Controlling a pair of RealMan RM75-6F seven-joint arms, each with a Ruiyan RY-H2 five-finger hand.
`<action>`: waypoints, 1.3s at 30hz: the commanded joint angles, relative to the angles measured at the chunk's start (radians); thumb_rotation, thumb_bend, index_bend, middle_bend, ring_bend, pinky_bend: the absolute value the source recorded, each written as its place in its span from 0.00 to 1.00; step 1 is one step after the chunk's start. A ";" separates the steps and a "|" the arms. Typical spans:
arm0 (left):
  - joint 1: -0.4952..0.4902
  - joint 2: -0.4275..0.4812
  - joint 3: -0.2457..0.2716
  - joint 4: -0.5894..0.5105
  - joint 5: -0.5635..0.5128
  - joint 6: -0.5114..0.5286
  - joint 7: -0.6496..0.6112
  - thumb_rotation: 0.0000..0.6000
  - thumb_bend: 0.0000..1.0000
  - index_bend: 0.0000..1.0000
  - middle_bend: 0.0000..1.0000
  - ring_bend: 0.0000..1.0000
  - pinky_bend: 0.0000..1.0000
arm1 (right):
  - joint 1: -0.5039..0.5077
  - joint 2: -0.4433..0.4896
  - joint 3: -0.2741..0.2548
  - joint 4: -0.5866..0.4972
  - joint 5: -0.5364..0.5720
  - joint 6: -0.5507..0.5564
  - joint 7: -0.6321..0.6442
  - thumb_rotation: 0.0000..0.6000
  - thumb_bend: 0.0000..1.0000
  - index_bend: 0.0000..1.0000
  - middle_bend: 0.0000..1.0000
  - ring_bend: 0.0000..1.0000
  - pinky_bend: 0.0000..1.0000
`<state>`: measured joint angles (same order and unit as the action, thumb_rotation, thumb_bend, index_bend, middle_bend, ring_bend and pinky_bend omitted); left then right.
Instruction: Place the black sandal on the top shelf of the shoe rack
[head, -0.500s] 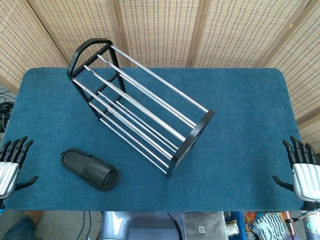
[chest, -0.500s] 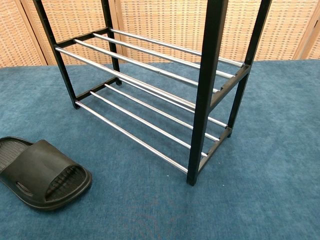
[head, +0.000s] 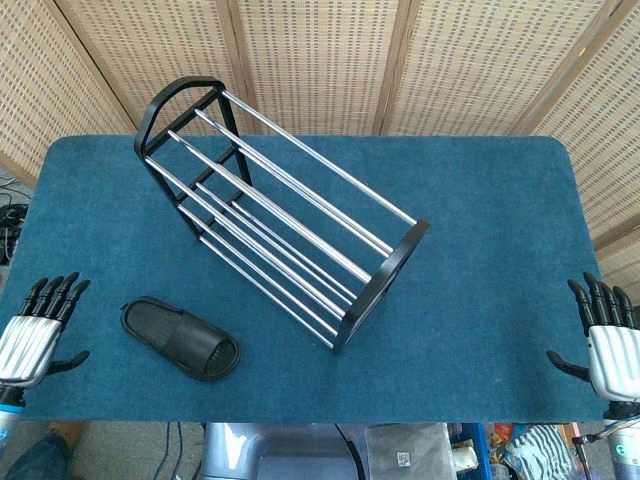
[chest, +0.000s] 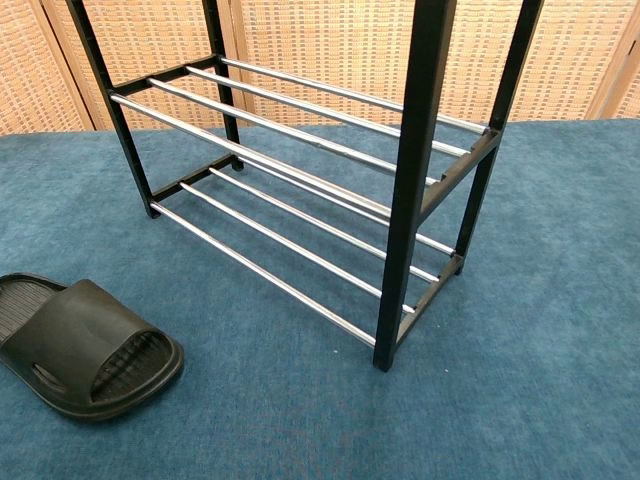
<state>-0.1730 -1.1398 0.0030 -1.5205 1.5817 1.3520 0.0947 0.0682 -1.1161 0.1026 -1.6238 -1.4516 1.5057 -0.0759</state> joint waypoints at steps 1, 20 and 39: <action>-0.127 -0.035 0.014 0.110 0.054 -0.171 -0.003 1.00 0.12 0.00 0.00 0.00 0.00 | 0.006 -0.002 0.007 0.003 0.021 -0.016 -0.003 1.00 0.00 0.00 0.00 0.00 0.00; -0.307 -0.204 0.095 0.388 0.168 -0.372 -0.024 1.00 0.12 0.00 0.00 0.00 0.00 | 0.015 -0.008 0.034 0.017 0.083 -0.040 -0.007 1.00 0.00 0.00 0.00 0.00 0.00; -0.333 -0.232 0.121 0.405 0.169 -0.316 -0.154 1.00 0.24 0.63 0.55 0.47 0.48 | 0.017 -0.006 0.031 0.014 0.089 -0.051 -0.006 1.00 0.00 0.00 0.00 0.00 0.00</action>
<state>-0.5132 -1.3811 0.1191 -1.1134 1.7450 1.0171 -0.0553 0.0854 -1.1218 0.1335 -1.6099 -1.3628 1.4551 -0.0821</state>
